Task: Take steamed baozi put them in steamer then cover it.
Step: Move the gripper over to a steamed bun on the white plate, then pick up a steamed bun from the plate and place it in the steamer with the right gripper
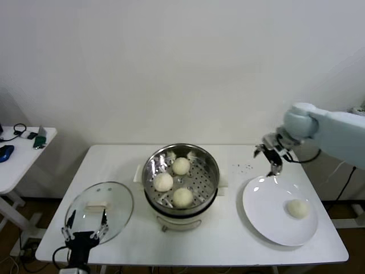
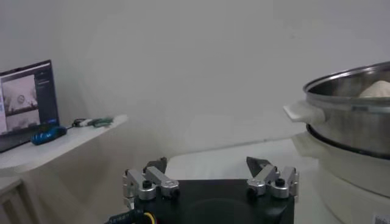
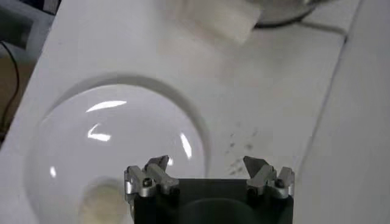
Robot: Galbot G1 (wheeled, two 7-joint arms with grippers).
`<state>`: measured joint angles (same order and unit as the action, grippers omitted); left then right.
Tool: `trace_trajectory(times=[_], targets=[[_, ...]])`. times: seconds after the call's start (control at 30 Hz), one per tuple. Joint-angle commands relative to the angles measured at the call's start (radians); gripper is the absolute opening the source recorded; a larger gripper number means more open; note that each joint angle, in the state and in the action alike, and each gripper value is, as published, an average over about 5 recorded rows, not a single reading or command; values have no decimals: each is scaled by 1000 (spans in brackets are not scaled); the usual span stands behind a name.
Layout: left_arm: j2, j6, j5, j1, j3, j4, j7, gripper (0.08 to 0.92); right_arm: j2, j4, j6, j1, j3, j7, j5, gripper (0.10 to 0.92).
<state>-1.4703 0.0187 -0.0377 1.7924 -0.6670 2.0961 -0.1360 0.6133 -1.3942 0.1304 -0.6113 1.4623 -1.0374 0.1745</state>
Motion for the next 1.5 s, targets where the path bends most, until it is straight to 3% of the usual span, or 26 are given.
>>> trace_trajectory(times=[0.03, 0.3, 1.07, 1.33, 1.5], targets=[[-2, -7, -2, 4, 0, 11, 15, 823, -207, 62, 88, 356, -212, -15, -148, 823], [-2, -10, -17, -8, 6, -5, 15, 823, -194, 151, 36, 574, -425, -26, -242, 823], [-3, -13, -22, -13, -3, -17, 10, 823, -86, 256, 8, 599, -453, -27, -247, 823], [-1, -15, -19, -18, -10, -17, 9, 823, -83, 265, 16, 585, -433, -25, -195, 704], [-1, -15, -18, -16, -10, -14, 9, 823, -85, 260, 29, 538, -400, -20, -135, 673]])
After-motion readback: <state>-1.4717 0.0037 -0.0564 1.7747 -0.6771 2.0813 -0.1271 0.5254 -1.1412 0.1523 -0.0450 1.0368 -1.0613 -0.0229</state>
